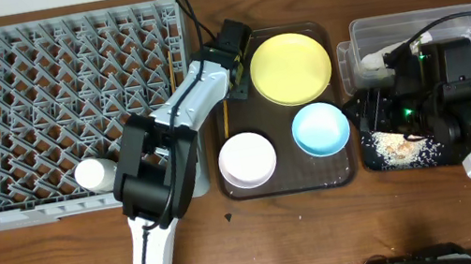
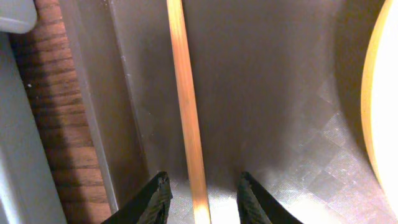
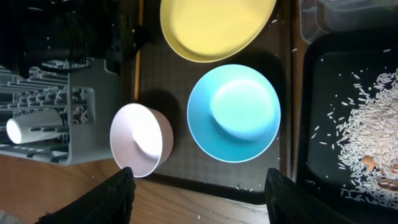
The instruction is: Sort waste into correct bins and load items into the dishwasher
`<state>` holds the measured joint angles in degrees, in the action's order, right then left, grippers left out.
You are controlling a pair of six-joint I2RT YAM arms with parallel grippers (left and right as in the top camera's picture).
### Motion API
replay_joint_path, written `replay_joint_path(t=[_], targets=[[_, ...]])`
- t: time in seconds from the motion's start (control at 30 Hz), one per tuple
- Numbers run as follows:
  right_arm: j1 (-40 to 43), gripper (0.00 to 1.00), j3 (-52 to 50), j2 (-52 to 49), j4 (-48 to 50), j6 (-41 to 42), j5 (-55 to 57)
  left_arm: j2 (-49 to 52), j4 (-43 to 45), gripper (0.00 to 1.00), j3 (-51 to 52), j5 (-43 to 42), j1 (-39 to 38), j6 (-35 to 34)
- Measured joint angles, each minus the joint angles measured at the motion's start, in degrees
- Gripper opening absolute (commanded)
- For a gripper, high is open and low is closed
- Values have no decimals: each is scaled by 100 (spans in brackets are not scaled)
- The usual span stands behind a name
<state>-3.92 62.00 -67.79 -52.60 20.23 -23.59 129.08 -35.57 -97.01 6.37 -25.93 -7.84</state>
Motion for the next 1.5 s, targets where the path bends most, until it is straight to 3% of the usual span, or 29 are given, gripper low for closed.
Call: replay_joint_path(t=[0.2, 0.3, 0.7, 1.07, 1.37, 1.5], targets=[[0, 64, 0, 0, 0, 0, 0, 4, 4, 11, 0, -356, 0, 2], [0, 64, 0, 0, 0, 0, 0, 4, 2, 8, 0, -601, 0, -31], [0, 63, 0, 0, -42, 0, 0, -210, -507, 8, -31, -820, 142, -94], [0, 63, 0, 0, -76, 0, 0, -2830, -1823, 8, -129, -374, 455, -96], [0, 63, 0, 0, -76, 0, 0, -2234, -1694, 8, 426, -190, 986, -286], [0, 63, 0, 0, -76, 0, 0, -1845, -1681, 13, 522, -188, 1067, -310]])
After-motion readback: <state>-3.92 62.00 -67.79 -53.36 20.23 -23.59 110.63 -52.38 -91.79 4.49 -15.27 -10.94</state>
